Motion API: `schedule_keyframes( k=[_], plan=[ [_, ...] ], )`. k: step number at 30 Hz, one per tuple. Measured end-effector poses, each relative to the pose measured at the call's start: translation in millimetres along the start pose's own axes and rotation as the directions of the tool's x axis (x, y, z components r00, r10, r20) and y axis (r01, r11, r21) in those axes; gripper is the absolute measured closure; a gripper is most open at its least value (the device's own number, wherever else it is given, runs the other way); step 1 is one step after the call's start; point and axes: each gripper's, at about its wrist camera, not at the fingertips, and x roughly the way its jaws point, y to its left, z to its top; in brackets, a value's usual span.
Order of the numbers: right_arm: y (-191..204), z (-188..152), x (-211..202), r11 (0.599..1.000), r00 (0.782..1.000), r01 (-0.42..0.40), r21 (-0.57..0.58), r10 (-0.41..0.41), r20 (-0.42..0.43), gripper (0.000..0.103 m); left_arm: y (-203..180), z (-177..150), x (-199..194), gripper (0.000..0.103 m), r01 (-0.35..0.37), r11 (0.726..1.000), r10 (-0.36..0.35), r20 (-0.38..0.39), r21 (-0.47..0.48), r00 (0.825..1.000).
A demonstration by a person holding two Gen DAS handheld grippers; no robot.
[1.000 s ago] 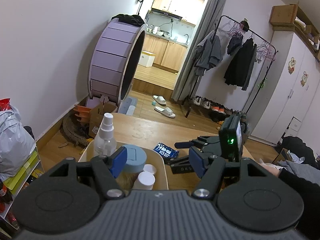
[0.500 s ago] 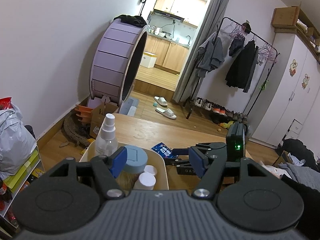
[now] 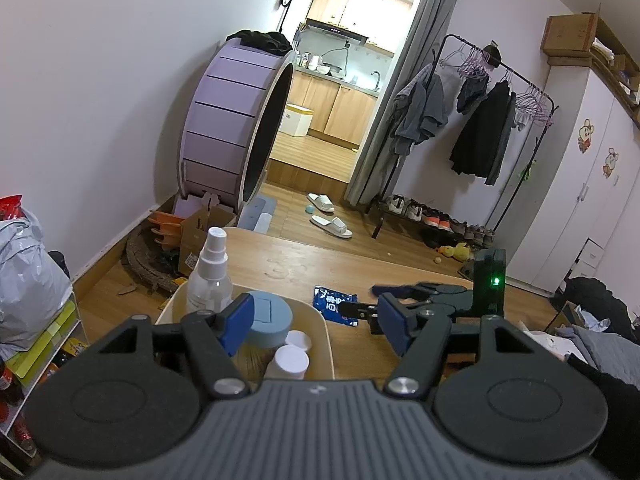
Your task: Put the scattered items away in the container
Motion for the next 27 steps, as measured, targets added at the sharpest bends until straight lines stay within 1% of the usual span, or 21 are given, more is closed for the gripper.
schedule_keyframes(
  k=[1,2,4,7,10,12,13,14,16,18,19,20,21,22,27],
  plan=[
    [-0.5,1.1,0.2,1.0,1.0,0.007,0.002,-0.007,0.013,0.006,-0.2,-0.1,0.1,0.036,0.001,1.0,-0.001,-0.001,0.002,1.0],
    [-0.4,2.5,2.0,1.0,1.0,0.017,-0.001,-0.017,0.016,0.005,-0.5,0.2,0.3,0.036,0.001,1.0,-0.001,-0.001,0.003,1.0],
    [-0.6,5.3,9.4,0.999,0.999,0.032,-0.019,-0.032,-0.001,0.005,0.3,0.5,0.5,0.036,0.001,1.0,-0.001,0.0,0.003,1.0],
    [0.3,5.1,19.3,0.998,0.999,0.03,-0.046,-0.031,-0.024,0.005,1.8,0.4,0.0,0.036,-0.001,1.0,0.001,0.001,-0.001,1.0],
    [1.6,3.0,25.3,0.997,0.999,0.027,-0.069,-0.03,-0.043,0.008,3.4,0.6,-0.9,0.036,-0.004,1.0,0.004,0.004,-0.01,1.0],
    [3.1,1.9,29.9,0.997,0.997,0.015,-0.08,-0.021,-0.074,0.014,4.2,0.9,-1.7,0.036,-0.006,1.0,0.007,0.007,-0.014,1.0],
    [5.3,1.4,31.6,0.996,0.996,0.013,-0.09,-0.02,-0.083,0.019,3.9,1.1,-2.0,0.036,-0.007,1.0,0.007,0.008,-0.016,1.0],
    [8.2,1.1,31.9,0.994,0.996,0.014,-0.107,-0.023,-0.084,0.026,3.6,1.3,-2.4,0.036,-0.007,1.0,0.007,0.009,-0.018,1.0],
    [12.7,0.5,31.3,0.991,0.996,0.014,-0.133,-0.025,-0.083,0.03,3.1,1.6,-2.8,0.036,-0.008,1.0,0.008,0.012,-0.018,1.0],
    [12.3,0.0,29.2,0.992,0.997,0.014,-0.124,-0.024,-0.079,0.035,2.5,1.7,-3.6,0.036,-0.008,1.0,0.008,0.013,-0.017,1.0],
    [11.1,0.0,27.5,0.992,0.997,0.023,-0.121,-0.032,-0.071,0.047,2.2,1.8,-3.9,0.036,-0.007,1.0,0.008,0.014,-0.017,1.0],
    [9.5,-0.1,25.6,0.992,0.997,0.03,-0.12,-0.038,-0.065,0.054,1.9,1.8,-4.3,0.036,-0.007,1.0,0.008,0.014,-0.017,1.0],
    [7.3,-0.6,24.0,0.993,0.997,0.029,-0.114,-0.036,-0.062,0.056,2.0,1.8,-4.6,0.036,-0.008,1.0,0.008,0.015,-0.018,1.0],
    [5.5,-1.4,21.8,0.993,0.998,0.029,-0.11,-0.036,-0.059,0.061,2.3,2.0,-4.6,0.036,-0.007,1.0,0.007,0.016,-0.02,1.0],
    [2.9,-4.8,14.1,0.993,0.998,0.021,-0.118,-0.028,-0.056,0.07,3.0,2.5,-3.6,0.036,-0.012,1.0,0.012,0.016,-0.022,1.0]
  ],
)
